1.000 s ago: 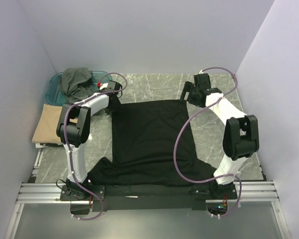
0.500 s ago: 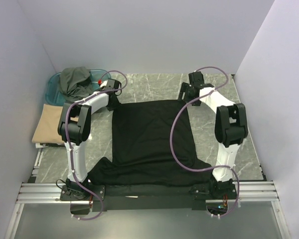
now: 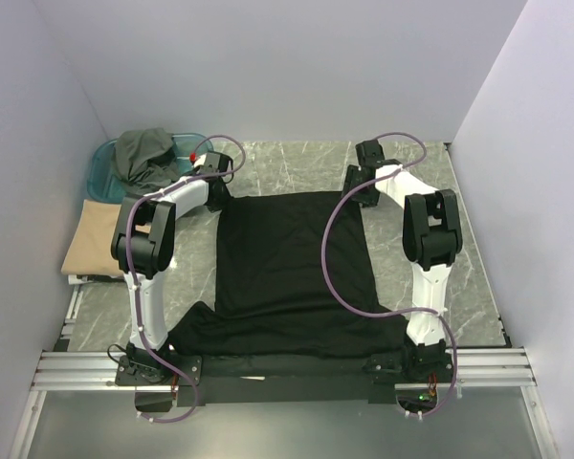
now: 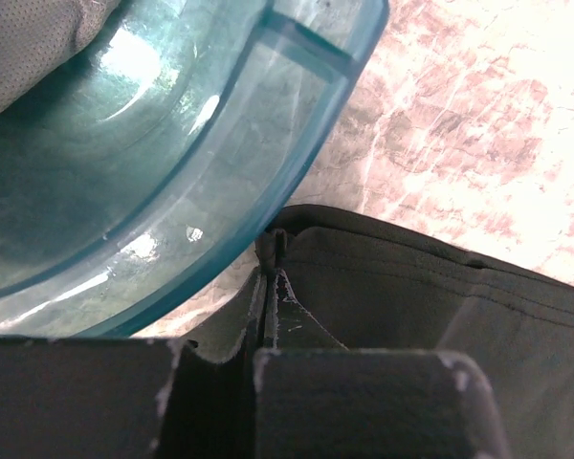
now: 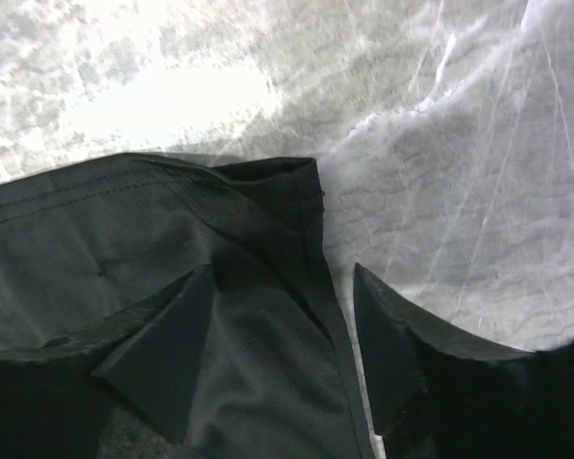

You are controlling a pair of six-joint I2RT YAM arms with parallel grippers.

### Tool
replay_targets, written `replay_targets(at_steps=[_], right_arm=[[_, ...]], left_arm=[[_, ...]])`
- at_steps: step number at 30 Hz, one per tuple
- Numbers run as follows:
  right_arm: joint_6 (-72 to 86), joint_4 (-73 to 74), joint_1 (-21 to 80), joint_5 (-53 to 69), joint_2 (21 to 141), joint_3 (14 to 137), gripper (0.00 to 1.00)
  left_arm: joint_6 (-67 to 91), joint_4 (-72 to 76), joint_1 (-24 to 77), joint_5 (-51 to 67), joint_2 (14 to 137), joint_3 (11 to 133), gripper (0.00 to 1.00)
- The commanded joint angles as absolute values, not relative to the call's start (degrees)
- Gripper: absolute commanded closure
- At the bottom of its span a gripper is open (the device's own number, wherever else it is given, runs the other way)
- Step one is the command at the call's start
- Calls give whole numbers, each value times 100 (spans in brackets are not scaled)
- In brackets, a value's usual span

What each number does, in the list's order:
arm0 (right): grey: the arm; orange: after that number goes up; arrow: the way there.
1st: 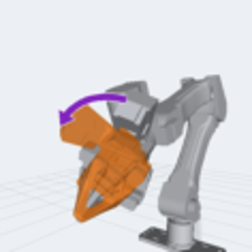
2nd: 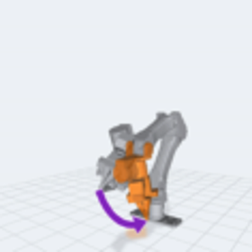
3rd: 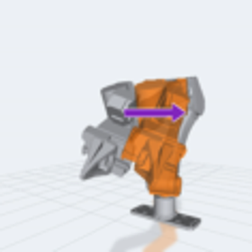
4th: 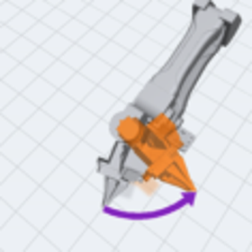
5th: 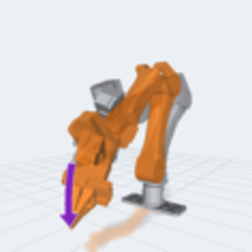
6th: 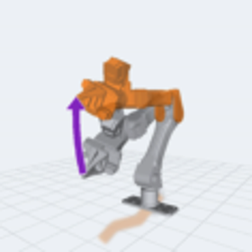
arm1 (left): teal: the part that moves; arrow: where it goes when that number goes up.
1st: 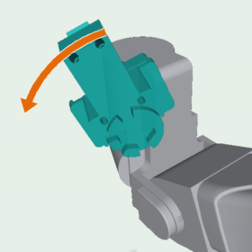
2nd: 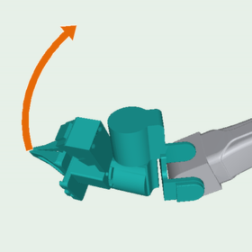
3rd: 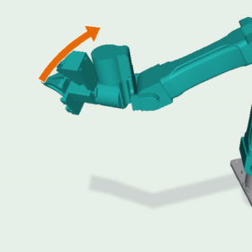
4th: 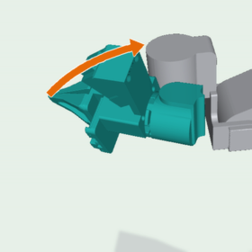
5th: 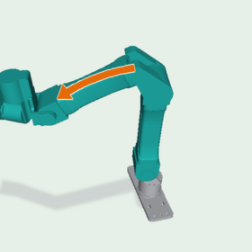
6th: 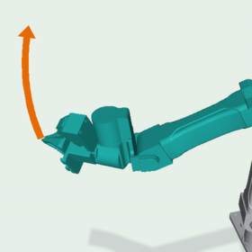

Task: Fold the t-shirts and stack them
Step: Flatten the tshirt out

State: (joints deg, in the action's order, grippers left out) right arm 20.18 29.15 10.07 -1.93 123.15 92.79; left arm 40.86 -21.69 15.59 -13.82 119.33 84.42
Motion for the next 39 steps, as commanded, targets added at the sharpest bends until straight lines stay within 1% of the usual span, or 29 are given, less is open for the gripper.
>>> replay_targets(at_steps=[1, 4, 8, 26, 34, 36, 37, 38, 39], right_arm=[[1969, 3049, 967, -176, 12454, 9668, 35], [1969, 3067, 967, -158, 12533, 9756, 40], [1995, 3103, 967, -158, 12525, 9738, 51], [2030, 3779, 1011, -334, 13007, 10582, 52], [1978, 4253, 1011, -387, 13324, 11188, 53], [1960, 4298, 1011, -378, 13359, 11232, 66], [1951, 4246, 1011, -369, 13359, 11224, 75], [1934, 4210, 1011, -360, 13342, 11215, 93], [1907, 4193, 1002, -308, 13342, 11215, 100]], left_arm=[[3955, -2154, 1564, -1327, 11936, 8288, 99], [3903, -2048, 1564, -1362, 11813, 8192, 99], [3841, -1907, 1564, -1450, 11655, 8103, 99], [3823, -1890, 1564, -1538, 11575, 8192, 99], [3841, -1986, 1564, -1591, 11610, 8262, 99], [3815, -1960, 1564, -1600, 11602, 8262, 99], [3806, -1960, 1564, -1600, 11602, 8279, 99], [3797, -1960, 1564, -1608, 11602, 8340, 99], [3762, -1969, 1564, -1626, 11584, 8376, 99]])
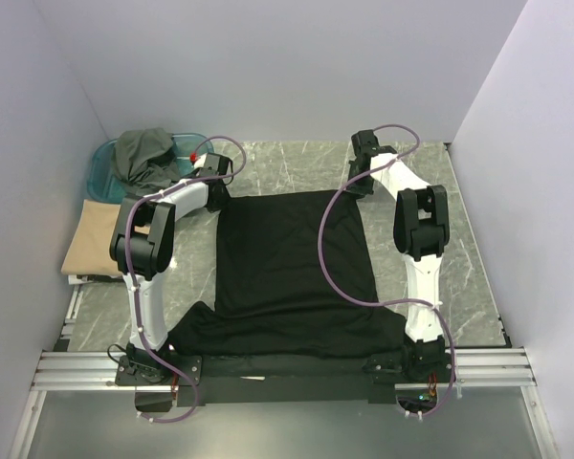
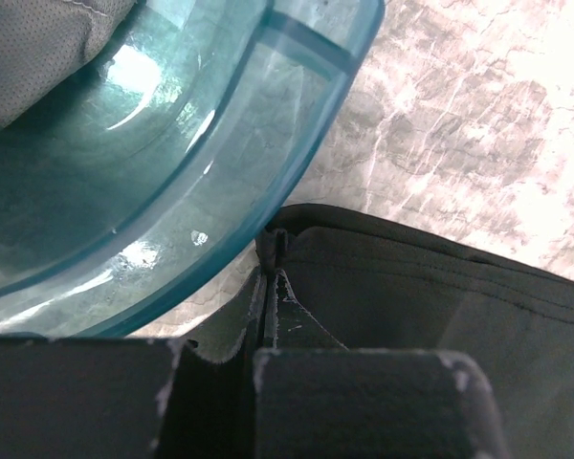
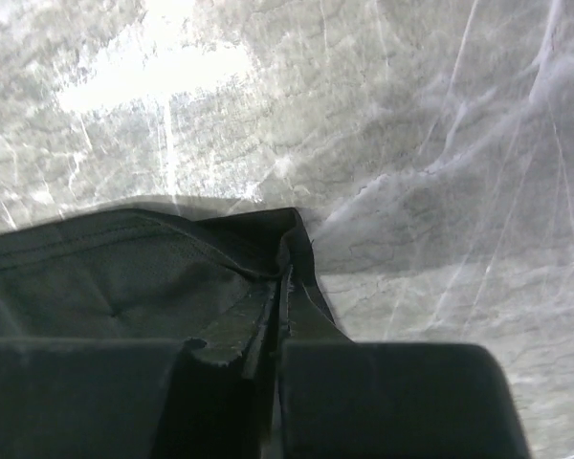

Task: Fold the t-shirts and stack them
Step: Flatten the tshirt out

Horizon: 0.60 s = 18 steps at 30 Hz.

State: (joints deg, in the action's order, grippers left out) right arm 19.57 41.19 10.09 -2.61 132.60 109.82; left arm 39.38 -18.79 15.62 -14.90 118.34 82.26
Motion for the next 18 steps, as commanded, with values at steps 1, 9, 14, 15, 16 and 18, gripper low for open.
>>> replay_targets(at_steps=[1, 9, 14, 15, 16, 18], right_arm=[[1855, 4140, 1002, -273, 13324, 11215, 100], [1477, 3551, 1011, -386, 11692, 10786, 100], [1406, 3454, 1011, -475, 10259, 10477, 100], [1389, 3480, 1019, -475, 10083, 10450, 100], [1389, 3550, 1011, -475, 9759, 10441, 100], [1371, 3612, 1020, -405, 9424, 10424, 100]], left_arm=[[3736, -1960, 1564, -1643, 11575, 8428, 99], [3516, -1898, 1573, -1872, 10506, 8842, 99], [3323, -1574, 1757, -2038, 9520, 8658, 99], [3287, -1556, 1880, -2222, 9188, 8631, 99], [3244, -1530, 1942, -2319, 9028, 8622, 99], [3103, -1486, 2117, -2460, 8520, 8640, 99]])
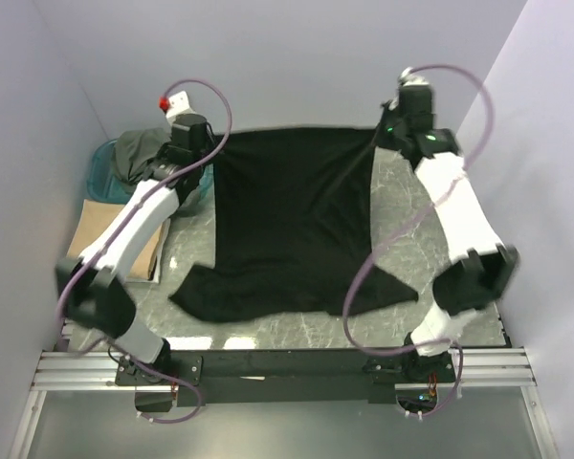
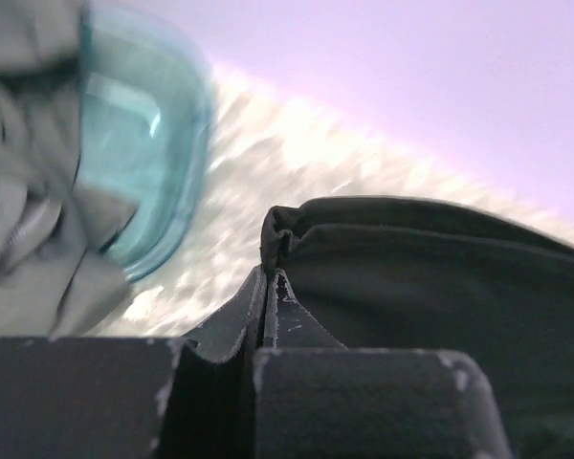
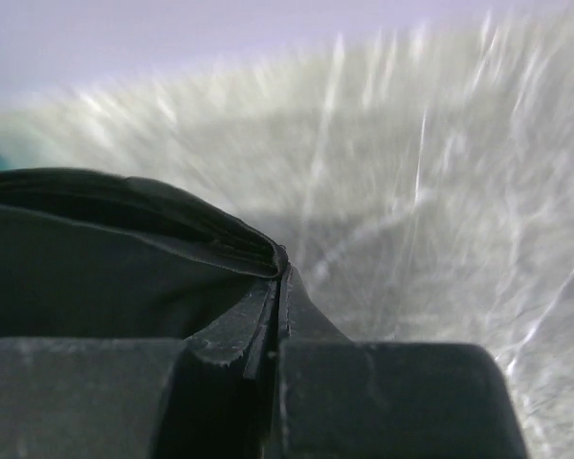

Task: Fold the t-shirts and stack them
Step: Flatten the tshirt out

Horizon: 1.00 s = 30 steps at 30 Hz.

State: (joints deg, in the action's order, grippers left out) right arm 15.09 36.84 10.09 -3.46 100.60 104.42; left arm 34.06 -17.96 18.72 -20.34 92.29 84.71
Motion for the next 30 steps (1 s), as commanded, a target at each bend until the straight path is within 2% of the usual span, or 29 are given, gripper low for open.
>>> replay_targets(at_steps=[1, 10, 18, 23, 30], right_arm=[[1362, 3656, 1011, -352, 9100, 10415, 100], [1222, 3875, 1055, -97, 7026, 10564, 100], [958, 4236, 1063, 615, 5618, 11092, 100], [967, 4412, 1063, 965, 5239, 11451, 100], [914, 4421, 1063, 941, 5492, 12032, 100]], left_arm=[[3050, -1442, 2179, -2583, 8351, 8657, 99], [2540, -1099, 2733, -2664, 6418, 8552, 99], [2496, -1283, 2944, -1550, 5213, 8771, 99], [2566, -1309, 2944, -662, 4799, 9122, 99], [2496, -1328, 2944, -167, 5000, 9659, 99]])
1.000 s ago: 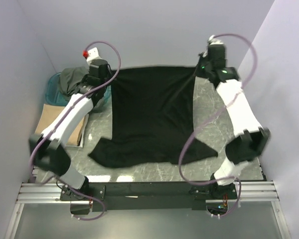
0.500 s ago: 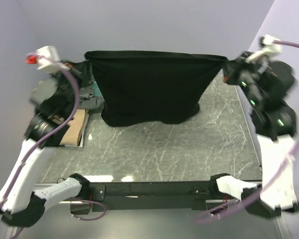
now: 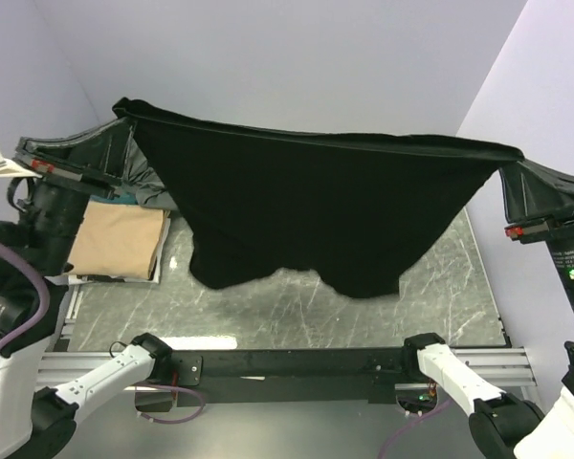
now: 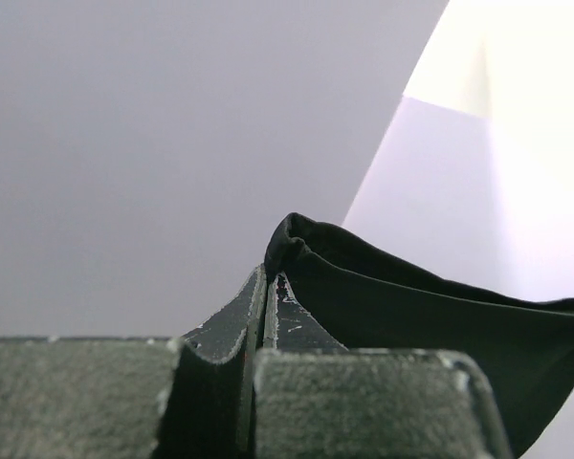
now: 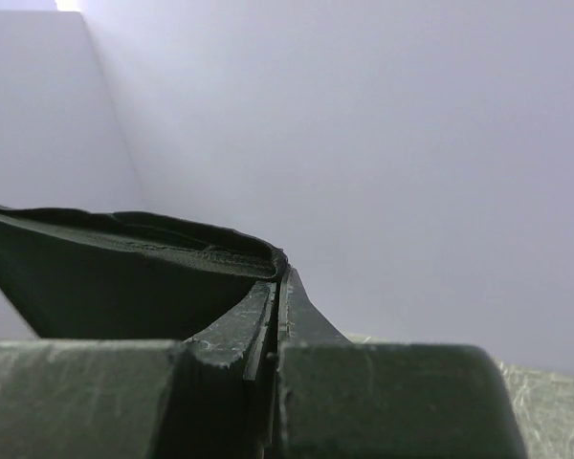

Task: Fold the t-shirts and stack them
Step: Flatten the tshirt out

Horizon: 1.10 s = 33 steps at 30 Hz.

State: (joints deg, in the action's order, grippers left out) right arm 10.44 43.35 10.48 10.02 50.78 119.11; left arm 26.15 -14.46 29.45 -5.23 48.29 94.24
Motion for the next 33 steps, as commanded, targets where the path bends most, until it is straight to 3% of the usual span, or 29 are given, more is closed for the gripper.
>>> replay_targets(at_steps=[1, 12, 20, 23, 29, 33], right_arm=[[888, 4395, 1063, 880, 5554, 12076, 100], [335, 3640, 985, -615, 7187, 12032, 100], [281, 3112, 528, -335, 8559, 13524, 100], [124, 2892, 501, -203, 8736, 13852, 100], [-147, 2418, 492, 97, 8210, 12632, 100], [-211, 2076, 492, 246, 7403, 11104, 100]], left_arm=[[2461, -1301, 2944, -228, 5062, 9685, 99], [1881, -1310, 2857, -1872, 7354, 10668, 99], [1881, -1626, 2074, -861, 9621, 13049, 99], [1793, -1284, 2074, -633, 9747, 13482, 99], [1714, -449, 2074, -466, 8940, 12193, 99], [1635, 358, 2083, -379, 8044, 9695, 99]])
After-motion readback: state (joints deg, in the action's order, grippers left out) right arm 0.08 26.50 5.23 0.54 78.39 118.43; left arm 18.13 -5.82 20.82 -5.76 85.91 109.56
